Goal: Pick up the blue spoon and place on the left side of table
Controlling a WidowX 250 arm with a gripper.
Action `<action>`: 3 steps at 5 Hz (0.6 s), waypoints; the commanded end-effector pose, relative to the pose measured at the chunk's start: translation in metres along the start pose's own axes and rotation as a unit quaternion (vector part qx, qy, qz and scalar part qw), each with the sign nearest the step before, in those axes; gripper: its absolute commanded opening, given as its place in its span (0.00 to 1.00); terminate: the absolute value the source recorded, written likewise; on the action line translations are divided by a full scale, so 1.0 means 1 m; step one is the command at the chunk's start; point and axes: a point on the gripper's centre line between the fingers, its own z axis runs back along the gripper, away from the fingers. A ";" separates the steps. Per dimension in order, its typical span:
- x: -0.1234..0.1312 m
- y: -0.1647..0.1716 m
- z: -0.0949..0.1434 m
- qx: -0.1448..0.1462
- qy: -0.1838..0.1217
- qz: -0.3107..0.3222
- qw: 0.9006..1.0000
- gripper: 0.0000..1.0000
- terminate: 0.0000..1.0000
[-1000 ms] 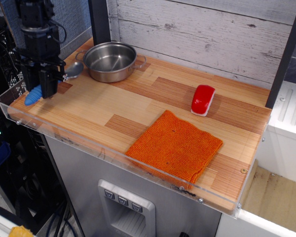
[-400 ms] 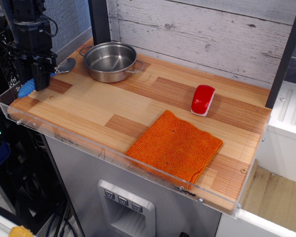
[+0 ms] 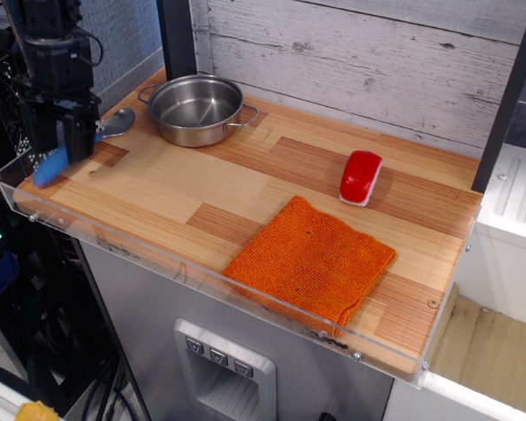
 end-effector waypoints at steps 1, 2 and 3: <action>-0.025 -0.011 0.076 0.053 -0.114 -0.022 0.992 1.00 0.00; -0.045 -0.021 0.115 0.056 -0.181 -0.021 0.982 1.00 0.00; -0.052 -0.034 0.134 0.061 -0.196 -0.013 0.979 1.00 0.00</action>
